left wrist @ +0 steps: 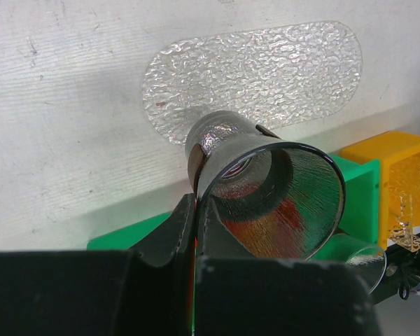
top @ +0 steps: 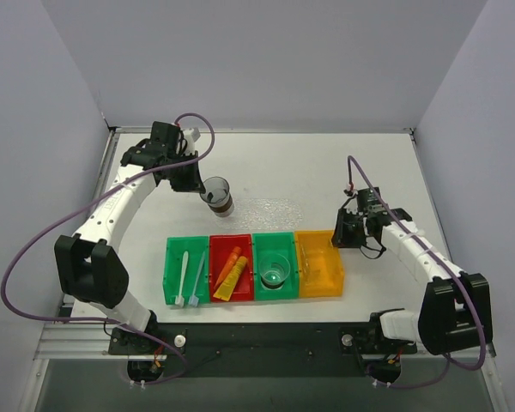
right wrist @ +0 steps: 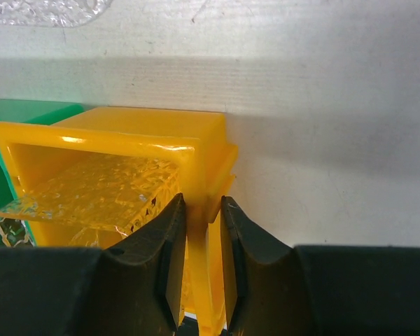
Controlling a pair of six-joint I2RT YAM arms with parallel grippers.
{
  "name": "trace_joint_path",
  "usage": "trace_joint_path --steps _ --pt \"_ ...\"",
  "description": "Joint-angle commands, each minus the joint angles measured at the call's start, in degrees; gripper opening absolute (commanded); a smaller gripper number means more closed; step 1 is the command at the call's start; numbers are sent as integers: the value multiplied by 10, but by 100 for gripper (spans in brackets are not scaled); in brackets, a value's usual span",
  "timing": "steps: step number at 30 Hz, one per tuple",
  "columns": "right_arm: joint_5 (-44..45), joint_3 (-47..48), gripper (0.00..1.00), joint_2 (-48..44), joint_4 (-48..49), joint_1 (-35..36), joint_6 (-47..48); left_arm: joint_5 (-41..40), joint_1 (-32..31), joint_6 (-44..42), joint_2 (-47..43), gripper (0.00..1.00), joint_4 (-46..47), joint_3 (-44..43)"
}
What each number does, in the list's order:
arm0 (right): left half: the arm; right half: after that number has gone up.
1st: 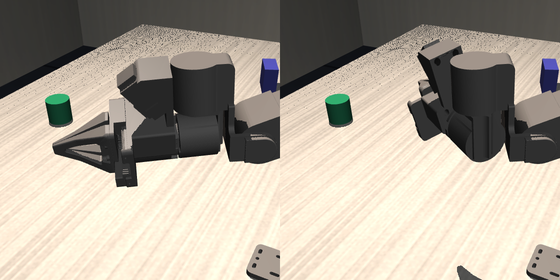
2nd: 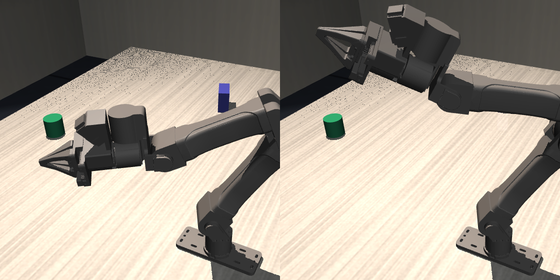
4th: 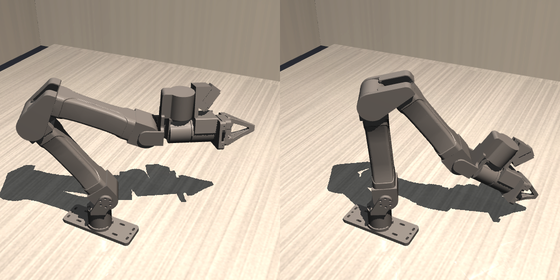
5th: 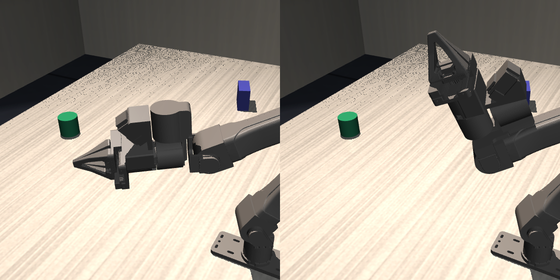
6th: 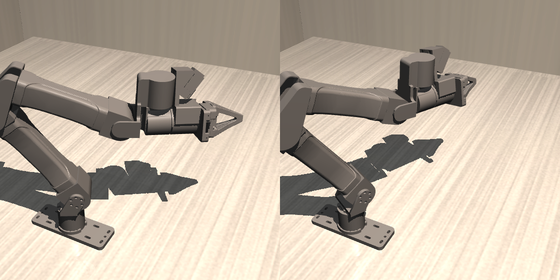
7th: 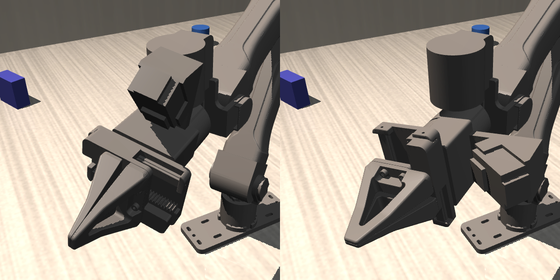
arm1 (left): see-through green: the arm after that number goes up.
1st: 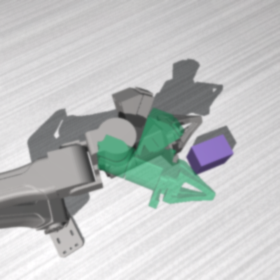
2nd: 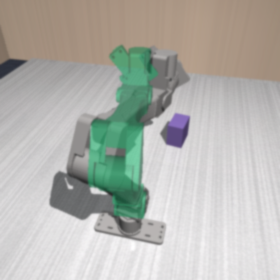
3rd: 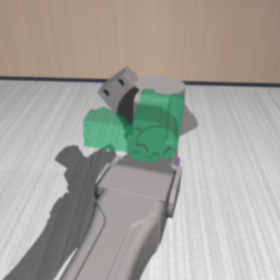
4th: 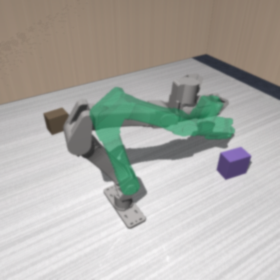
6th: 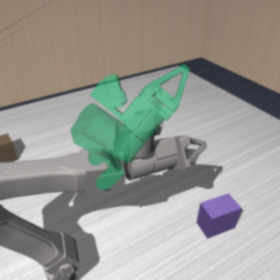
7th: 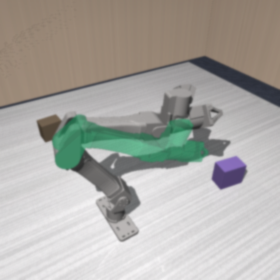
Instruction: Prepare toiletry sets of a toothbrush and toothpaste on the tray
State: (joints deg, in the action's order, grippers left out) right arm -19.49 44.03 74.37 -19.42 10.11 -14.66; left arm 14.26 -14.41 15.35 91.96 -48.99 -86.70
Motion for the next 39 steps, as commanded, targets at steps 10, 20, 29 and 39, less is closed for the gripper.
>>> trace_joint_path --steps 10,20,29,39 --pt "36 -44 0 -84 -62 21 -30 47 5 -18 -8 0 72 -18" --pt "49 -25 26 -113 -64 31 -37 36 4 -16 -28 0 122 28" --pt "61 40 45 -172 -97 31 -39 -12 1 -10 -38 0 122 48" --pt "142 123 53 -223 -85 26 -64 -63 -1 6 -23 0 124 48"
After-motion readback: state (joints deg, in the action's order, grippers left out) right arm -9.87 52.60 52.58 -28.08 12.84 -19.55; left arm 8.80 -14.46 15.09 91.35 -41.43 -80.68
